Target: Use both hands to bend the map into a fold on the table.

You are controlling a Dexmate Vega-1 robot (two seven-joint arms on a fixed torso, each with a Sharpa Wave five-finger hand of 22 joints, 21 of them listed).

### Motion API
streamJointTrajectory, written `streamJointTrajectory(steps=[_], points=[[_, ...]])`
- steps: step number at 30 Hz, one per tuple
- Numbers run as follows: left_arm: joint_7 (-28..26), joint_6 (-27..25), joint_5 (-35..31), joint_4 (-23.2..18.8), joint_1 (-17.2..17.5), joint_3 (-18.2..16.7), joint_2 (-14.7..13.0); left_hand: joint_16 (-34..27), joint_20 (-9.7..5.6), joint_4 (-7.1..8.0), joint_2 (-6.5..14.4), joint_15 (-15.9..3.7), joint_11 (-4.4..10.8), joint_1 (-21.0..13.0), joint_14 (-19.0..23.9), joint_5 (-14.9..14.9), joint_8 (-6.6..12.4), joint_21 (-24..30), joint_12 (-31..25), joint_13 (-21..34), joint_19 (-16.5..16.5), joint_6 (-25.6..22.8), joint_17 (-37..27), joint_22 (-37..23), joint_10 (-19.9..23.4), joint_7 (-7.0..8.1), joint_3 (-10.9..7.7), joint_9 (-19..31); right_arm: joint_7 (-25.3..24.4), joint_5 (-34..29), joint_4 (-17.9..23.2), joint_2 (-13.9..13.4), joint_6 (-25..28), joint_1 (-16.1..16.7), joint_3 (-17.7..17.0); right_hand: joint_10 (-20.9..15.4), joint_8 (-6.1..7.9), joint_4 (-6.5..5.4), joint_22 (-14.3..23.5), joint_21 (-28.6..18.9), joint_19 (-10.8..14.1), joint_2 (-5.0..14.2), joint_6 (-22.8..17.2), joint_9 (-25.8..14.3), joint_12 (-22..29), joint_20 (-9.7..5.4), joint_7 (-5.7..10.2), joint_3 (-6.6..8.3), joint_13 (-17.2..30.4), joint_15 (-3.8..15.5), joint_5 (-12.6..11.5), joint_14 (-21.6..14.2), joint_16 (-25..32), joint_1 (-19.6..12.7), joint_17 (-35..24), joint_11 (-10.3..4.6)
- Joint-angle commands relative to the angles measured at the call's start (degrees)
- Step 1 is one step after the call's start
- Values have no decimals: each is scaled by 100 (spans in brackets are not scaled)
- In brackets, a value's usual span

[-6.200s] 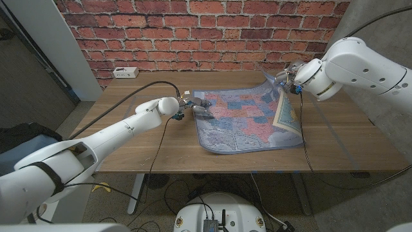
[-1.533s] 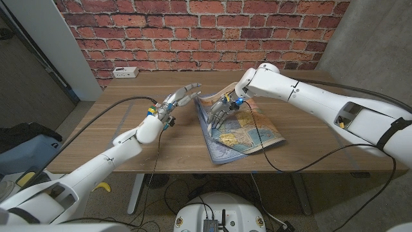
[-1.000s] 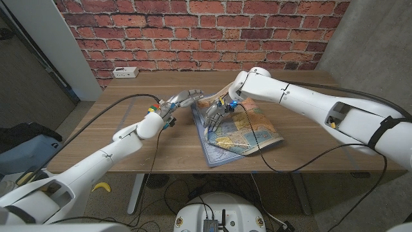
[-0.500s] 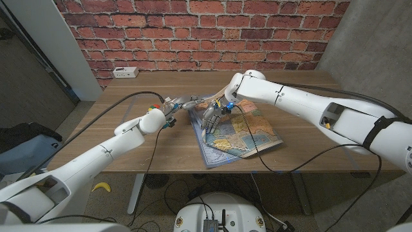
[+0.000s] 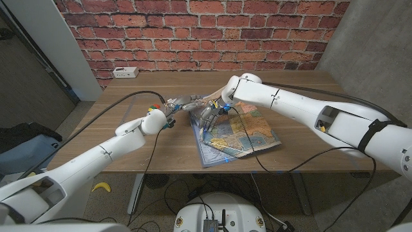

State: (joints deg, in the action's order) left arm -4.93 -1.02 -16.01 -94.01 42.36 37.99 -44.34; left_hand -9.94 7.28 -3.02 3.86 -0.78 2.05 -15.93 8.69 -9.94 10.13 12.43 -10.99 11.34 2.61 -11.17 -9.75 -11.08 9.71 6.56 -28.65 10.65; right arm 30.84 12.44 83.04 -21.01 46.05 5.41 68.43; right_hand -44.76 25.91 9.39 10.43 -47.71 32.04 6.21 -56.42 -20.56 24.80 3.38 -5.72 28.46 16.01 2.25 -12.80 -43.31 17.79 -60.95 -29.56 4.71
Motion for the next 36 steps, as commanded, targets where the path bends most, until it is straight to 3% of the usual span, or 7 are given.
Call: streamJointTrajectory(steps=[1, 9, 13, 18, 23, 30, 36], points=[[-1193, 1342, -316, 351, 243, -199, 49, 6, 43, -55, -62, 1, 23, -21, -52, 10, -14, 31, 23, 8, 44, 94, -18, -10, -63, 20, -9, 7, -73, -146, -170, 107, 8, 30, 20, -48, 29, 9, 3, -35, 12, -17, -39, -15, -20, -30, -17, -6, 3, 13, 16, -47, -10, -66, 40, 14], [-896, 1169, -325, 344, 227, -249, 108, -72, -5, -164, -83, -32, -8, -33, 112, 3, 32, 158, -59, 8, 386, 229, -17, -20, 1, 28, 2, 1, -65, -153, -160, 105, 28, 46, -4, -53, 29, 4, 1, -55, 7, -17, -51, 11, -39, -28, 3, -11, 1, 16, 39, -45, -20, -79, 45, 10], [-141, 359, -80, 194, 101, -223, 134, -132, 90, -205, -26, -30, -132, 90, 410, -7, 254, 264, -270, 6, 735, -573, -23, -26, 586, -376, 34, -1, -91, -161, -113, 81, -13, 69, -34, -63, 31, -5, 0, -65, 1, -14, -44, 14, -48, -30, -8, -19, 0, 22, 51, -46, -21, -78, 44, -22], [422, -236, 130, 245, -97, -119, 190, -169, 170, 134, 541, 21, -185, 377, 766, -47, 336, 303, -343, -5, 916, -1215, -41, -26, 982, -811, -118, 4, -197, -163, 0, 37, 4, 131, -105, -62, 34, -5, 0, -74, 0, -10, -35, 12, -57, -29, -4, -24, 1, 21, 59, -46, -18, -87, 40, 1], [704, -603, 253, 346, -273, -2, 237, -205, 124, 514, 710, 121, -313, 597, 1057, -71, 353, 333, -391, -16, 1021, -1567, -44, -30, 1302, -1082, -241, 0, -256, -158, 74, -9, 6, 172, -156, -52, 31, -17, -1, -83, -16, -5, -28, 25, -68, -36, 5, -46, 11, 18, 75, -46, -6, -82, 22, 5], [1169, -1000, 487, 557, -557, 191, 302, -174, 41, 753, 681, 164, -347, 753, 1095, -72, 288, 301, -348, -24, 950, -1567, -45, -34, 1318, -1090, -264, -3, -303, -155, 209, -86, 13, 200, -201, -60, 35, -19, -2, -102, -21, -5, -30, 36, -76, -33, 26, -53, 24, 19, 86, -45, -17, -87, 30, 10], [1586, -1323, 623, 678, -811, 401, 327, -2, -85, 1205, 639, 97, -209, 1078, 624, -97, 96, 115, -159, -35, 510, -1306, -41, -30, 1075, -945, -316, -9, -329, -127, 282, -129, 37, 230, -244, -58, 37, -25, -4, -113, -31, -1, -20, 40, -82, -36, 34, -56, 38, 15, 93, -47, -28, -84, 39, -26]])
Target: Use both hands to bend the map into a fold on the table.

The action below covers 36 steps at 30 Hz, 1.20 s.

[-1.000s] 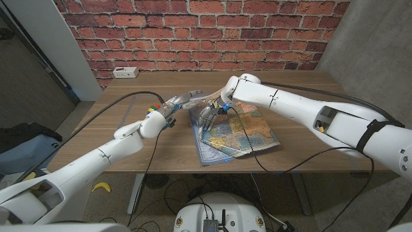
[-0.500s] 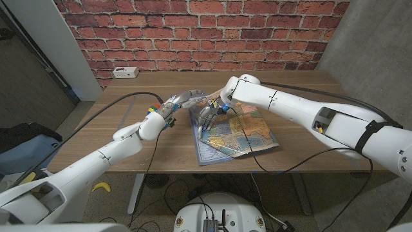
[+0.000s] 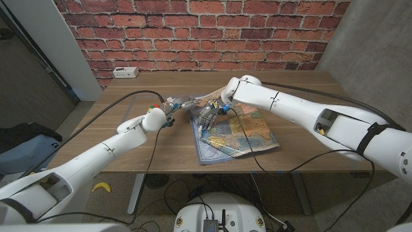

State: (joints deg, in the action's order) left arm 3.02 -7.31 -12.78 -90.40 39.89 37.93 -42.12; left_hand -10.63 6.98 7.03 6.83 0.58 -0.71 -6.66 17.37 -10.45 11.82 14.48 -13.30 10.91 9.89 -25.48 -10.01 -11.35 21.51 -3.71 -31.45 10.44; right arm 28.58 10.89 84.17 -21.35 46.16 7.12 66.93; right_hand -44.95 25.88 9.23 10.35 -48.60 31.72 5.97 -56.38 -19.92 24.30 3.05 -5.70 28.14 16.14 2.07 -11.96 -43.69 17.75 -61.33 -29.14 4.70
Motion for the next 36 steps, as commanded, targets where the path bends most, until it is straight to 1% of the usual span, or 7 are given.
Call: streamJointTrajectory(steps=[1, 7, 14, 22, 29, 32, 36], points=[[825, -749, 306, 321, -591, 437, 106, 86, -53, 241, 341, -62, 126, 191, -345, -51, -84, -117, 91, 7, -286, 146, -13, -3, -132, 105, -46, 12, -109, 41, 181, -105, 25, 69, -111, -37, 41, -10, 4, -26, 2, 22, -21, -26, -33, 2, 42, -25, 27, 33, 9, -9, -24, -46, -2, -6], [958, -897, 366, 353, -706, 578, 104, 92, -65, 324, 360, -84, 153, 296, -531, -66, -107, -177, 132, 7, -448, 201, -13, -1, -198, 116, -77, 11, -339, 174, 407, -263, 39, 257, -386, 26, -74, -197, -2, -52, -30, 19, 143, 62, -92, 78, -2, -148, 30, -105, 39, 39, -93, 278, 37, 86], [987, -976, 395, 302, -748, 667, 60, 85, -22, 357, 455, -56, 106, 337, -635, -85, -141, -197, 161, 8, -516, 323, -8, 0, -265, 125, -181, 11, -1253, 418, 1151, -690, 74, 920, -1158, 468, -540, -388, -24, 67, -351, -125, 746, 299, -344, 285, -2, -523, -29, -301, 122, 391, -198, 895, -3, 205], [963, -1068, 460, 276, -768, 695, 51, 63, 18, 361, 466, -22, 103, 376, -818, -88, -236, -192, 246, 11, -571, 1029, 0, 3, -602, 144, -539, 5, -2468, 392, 2122, -1350, -457, 1905, -1959, 1156, -1094, -369, -43, 509, -1176, -205, 1393, 560, -732, 470, 133, -786, -119, -379, 157, 1227, -455, 1265, 18, 194], [1012, -1021, 452, 311, -846, 773, 59, 54, 67, 343, 465, 2, 128, 369, -829, -84, -190, -186, 227, 11, -568, 1030, 6, 5, -604, 129, -621, 2, -2920, 418, 2792, -1800, -177, 2391, -2297, 1445, -1282, -296, -43, 687, -1395, -213, 1645, 640, -898, 504, 202, -862, -141, -350, 163, 1652, -554, 1312, 45, 101], [1038, -1032, 418, 334, -895, 823, 83, 46, 73, 335, 470, -6, 122, 362, -815, -82, -166, -184, 218, 11, -566, 994, 8, 6, -596, 116, -658, 2, -3151, 356, 2944, -1847, 48, 2505, -2308, 1679, -1387, -248, -43, 751, -1429, -163, 1850, 670, -1018, 454, 254, -859, -152, -330, 155, 1840, -587, 1281, 71, 85], [1058, -1058, 375, 330, -940, 866, 96, 40, 82, 328, 475, -9, 116, 353, -802, -81, -160, -181, 210, 10, -561, 996, 11, 7, -588, 108, -693, 1, -3440, 185, 2945, -1836, 56, 2612, -2256, 2239, -1520, -258, -45, 933, -1610, 77, 2234, 716, -1270, 210, 359, -831, -185, -337, 126, 2446, -692, 1312, 155, 3]])
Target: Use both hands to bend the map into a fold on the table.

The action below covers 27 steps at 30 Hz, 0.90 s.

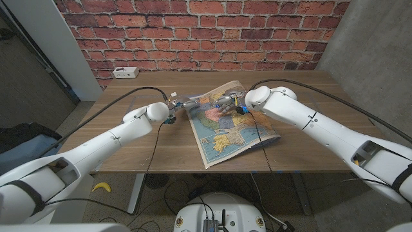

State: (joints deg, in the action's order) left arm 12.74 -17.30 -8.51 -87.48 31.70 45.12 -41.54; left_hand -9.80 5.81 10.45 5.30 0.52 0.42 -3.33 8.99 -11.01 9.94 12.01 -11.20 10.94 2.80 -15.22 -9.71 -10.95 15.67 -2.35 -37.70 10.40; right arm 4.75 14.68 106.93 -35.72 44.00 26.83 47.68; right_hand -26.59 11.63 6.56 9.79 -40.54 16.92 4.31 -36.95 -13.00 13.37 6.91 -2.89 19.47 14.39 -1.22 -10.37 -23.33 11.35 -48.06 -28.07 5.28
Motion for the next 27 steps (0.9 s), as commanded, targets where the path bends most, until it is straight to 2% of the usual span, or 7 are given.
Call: streamJointTrajectory(steps=[1, 4, 7, 11, 16, 20, 27], points=[[84, -56, -57, 34, -124, 151, 36, -42, 197, -16, 629, 2, 1, 19, 34, -25, 29, 67, -1, 7, 149, -29, -19, -33, -2, -27, -75, 5, -1119, -271, 654, -406, 209, 657, -300, 471, -126, 4, 10, 156, -155, 278, 411, 32, -198, -204, 115, 33, -18, -5, -38, 498, -59, 1, 65, -56], [71, -77, -61, -7, -111, 148, 21, -43, 193, -21, 630, -4, 5, 12, 33, -23, 34, 68, -5, 7, 148, -28, -17, -33, -3, -27, -107, 4, -1296, -508, 599, -385, 130, 661, -209, 582, -131, -39, 8, 262, -315, 327, 544, 45, -222, -258, 152, 2, -32, 7, -40, 724, -83, 96, 107, -30], [57, -107, -61, -52, -89, 139, -2, -44, 190, -23, 630, -4, 6, 7, 35, -22, 37, 69, -8, 7, 149, -25, -16, -32, -1, -32, -130, 4, -1426, -778, 525, -360, 41, 631, -96, 629, -131, -44, 6, 297, -344, 304, 606, 52, -228, -253, 161, -28, -40, 20, -37, 805, -88, 146, 142, -56], [14, -110, -66, -103, -54, 120, -37, -46, 191, -24, 626, -4, 6, 3, 38, -20, 43, 70, -13, 7, 147, -30, -15, -32, 1, -38, -162, 3, -1361, -1200, 403, -309, 244, 373, 223, 633, -124, -49, 4, 341, -382, 296, 659, 60, -216, -298, 195, -50, -49, 131, -33, 844, -77, 193, 188, -60], [-28, -38, -85, -106, -44, 113, -52, -45, 183, -24, 621, -11, 10, 0, 33, -17, 50, 69, -22, 7, 140, -37, -15, -32, 15, -35, -196, 3, -1213, -1750, 99, -167, 400, 14, 664, 678, -105, -22, 3, 423, -462, 426, 712, 71, -213, -429, 281, 0, -66, 313, -53, 964, -74, 152, 259, -137], [-70, 43, -111, -103, -38, 105, -55, -41, 171, -22, 615, -14, 0, -1, 19, -13, 56, 66, -27, 7, 127, -43, -15, -31, 18, -36, -230, 3, -1061, -2256, -199, 5, 601, -313, 1075, 802, -100, 0, 0, 521, -573, 452, 788, 82, -236, -545, 359, -9, -87, 342, -53, 1188, -103, 160, 349, -266], [-74, 76, -104, -138, -4, 74, -72, -29, 161, -20, 610, -45, 16, -1, -25, -9, 68, 58, -33, 7, 100, -66, -14, -31, 23, -23, -274, 3, -697, -2946, -873, 357, 767, -832, 1698, 1032, -105, -16, -5, 720, -820, 394, 954, 97, -259, -591, 426, -113, -124, 347, -22, 1530, -118, 302, 520, -310]])
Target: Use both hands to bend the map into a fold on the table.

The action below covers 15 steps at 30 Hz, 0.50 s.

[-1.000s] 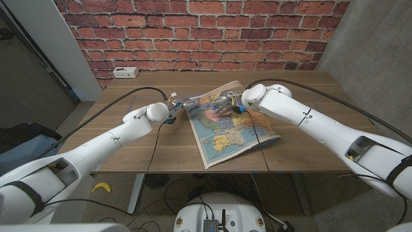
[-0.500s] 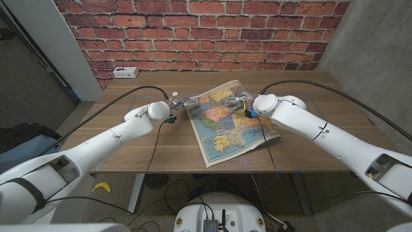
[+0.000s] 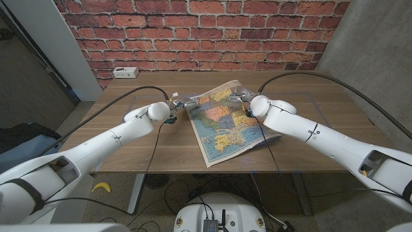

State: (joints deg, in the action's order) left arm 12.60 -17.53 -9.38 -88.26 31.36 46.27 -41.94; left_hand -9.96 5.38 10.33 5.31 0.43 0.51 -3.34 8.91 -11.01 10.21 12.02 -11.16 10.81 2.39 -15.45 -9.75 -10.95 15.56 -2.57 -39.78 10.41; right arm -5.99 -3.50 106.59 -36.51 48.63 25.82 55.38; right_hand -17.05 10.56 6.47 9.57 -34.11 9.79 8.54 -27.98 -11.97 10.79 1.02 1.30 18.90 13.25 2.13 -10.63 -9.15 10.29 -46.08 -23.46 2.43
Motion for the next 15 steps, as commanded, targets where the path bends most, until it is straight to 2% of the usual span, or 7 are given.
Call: streamJointTrajectory(steps=[1, 6, 15], points=[[-64, 92, -25, -74, 39, -43, -40, -13, 204, -7, 608, -38, 10, 0, -21, -9, 40, 57, -39, 20, 139, -42, -11, -31, 34, -3, -74, 1, 402, -1211, -937, 496, 313, -782, 987, 92, 6, -12, 16, 110, -151, -37, 71, -4, 3, -19, 3, -73, -15, 25, 10, 182, -23, 128, 83, -27], [-134, 56, -35, -163, 111, -89, -83, -12, 203, -6, 605, -36, -10, 0, -31, -6, 40, 55, -35, 20, 130, -37, -10, -31, 19, -2, -100, 1, 557, -1582, -1409, 769, 320, -1024, 1251, 229, -14, -18, 15, 200, -218, -50, 210, 3, -9, -9, 62, -121, -34, 55, 28, 292, 1, 200, 191, -49], [-373, 37, -81, -359, 281, -198, -169, 9, 251, 5, 587, -12, -30, 16, -147, 9, -7, 26, -2, 22, 26, 119, -14, -32, -104, 11, -190, 2, 901, -1906, -2520, 1402, 499, -1429, 1571, 407, -37, -35, 15, 280, -219, -24, 447, 10, -19, 9, 127, -160, -55, 84, 39, 374, 27, 279, 310, -156]])
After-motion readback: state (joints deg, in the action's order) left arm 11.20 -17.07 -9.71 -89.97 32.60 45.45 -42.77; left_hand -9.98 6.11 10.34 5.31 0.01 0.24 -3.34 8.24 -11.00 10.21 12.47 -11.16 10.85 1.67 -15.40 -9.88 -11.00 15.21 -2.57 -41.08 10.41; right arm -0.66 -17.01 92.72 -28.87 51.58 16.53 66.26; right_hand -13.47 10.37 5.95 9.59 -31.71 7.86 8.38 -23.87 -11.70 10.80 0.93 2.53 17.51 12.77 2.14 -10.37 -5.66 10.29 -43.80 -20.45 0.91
